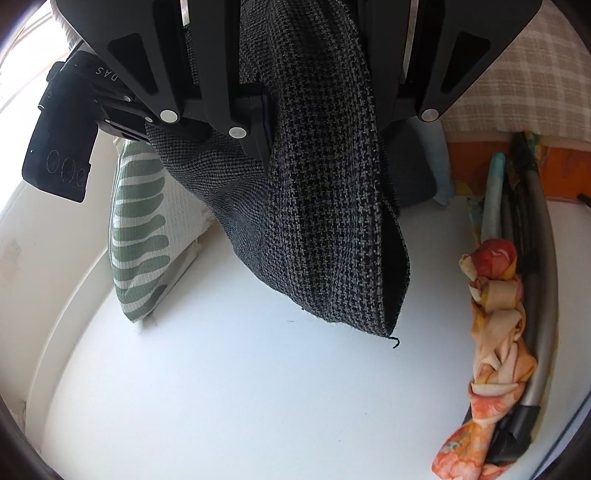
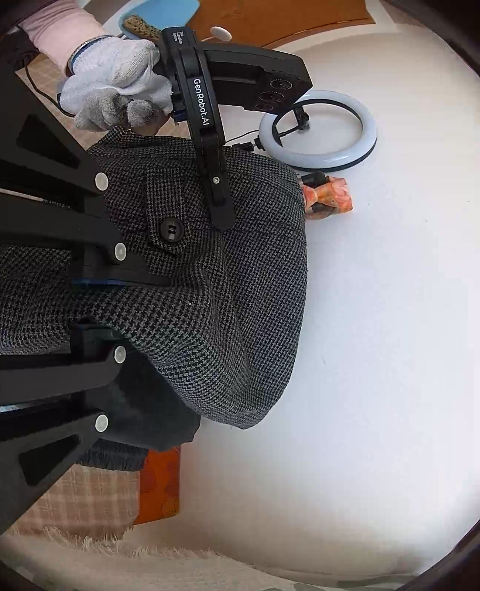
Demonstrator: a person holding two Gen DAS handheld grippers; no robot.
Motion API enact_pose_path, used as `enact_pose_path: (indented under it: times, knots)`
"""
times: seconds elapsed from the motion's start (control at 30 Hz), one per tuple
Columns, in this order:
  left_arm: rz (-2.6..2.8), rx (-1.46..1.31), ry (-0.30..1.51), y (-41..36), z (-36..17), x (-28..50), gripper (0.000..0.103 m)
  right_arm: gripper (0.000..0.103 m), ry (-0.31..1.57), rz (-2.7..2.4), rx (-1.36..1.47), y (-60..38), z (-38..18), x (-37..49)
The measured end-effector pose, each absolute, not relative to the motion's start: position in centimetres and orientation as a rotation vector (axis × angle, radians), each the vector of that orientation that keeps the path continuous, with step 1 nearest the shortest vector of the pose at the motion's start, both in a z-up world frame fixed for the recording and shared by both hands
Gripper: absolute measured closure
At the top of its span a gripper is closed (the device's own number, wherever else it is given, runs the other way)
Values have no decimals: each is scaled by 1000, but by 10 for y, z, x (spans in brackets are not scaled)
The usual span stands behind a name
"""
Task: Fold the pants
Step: 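Lower the pants onto the clothes stack and open both grippers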
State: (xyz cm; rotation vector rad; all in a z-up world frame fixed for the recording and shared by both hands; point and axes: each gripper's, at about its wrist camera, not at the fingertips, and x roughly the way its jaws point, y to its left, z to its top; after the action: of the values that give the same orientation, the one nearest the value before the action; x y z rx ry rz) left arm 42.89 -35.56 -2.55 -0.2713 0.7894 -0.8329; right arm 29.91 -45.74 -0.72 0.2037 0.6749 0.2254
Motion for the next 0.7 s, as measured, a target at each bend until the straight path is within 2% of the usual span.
enact_pose_path:
  times: [0.13, 0.2, 0.3, 0.37, 0.5, 0.63, 0.7]
  knots:
    - [-843, -242, 909, -392, -67, 444, 83, 88, 786, 199, 191, -478, -41, 306]
    - [-827, -206, 941, -403, -80, 447, 79, 79, 829, 191, 210, -487, -54, 309]
    - [-797, -190, 947, -405, -85, 449, 72, 71, 821, 231, 312, -505, -57, 306]
    - [-770, -218, 966, -399, -86, 453, 62, 68, 798, 267, 423, -522, -57, 307]
    - [-738, -224, 957, -384, -83, 459, 63, 65, 800, 214, 566, -550, -67, 318]
    - [-716, -218, 892, -359, -69, 452, 63, 51, 818, 150, 668, -569, -78, 338]
    - [-730, -199, 862, -351, -63, 446, 63, 50, 821, 132, 683, -573, -83, 353]
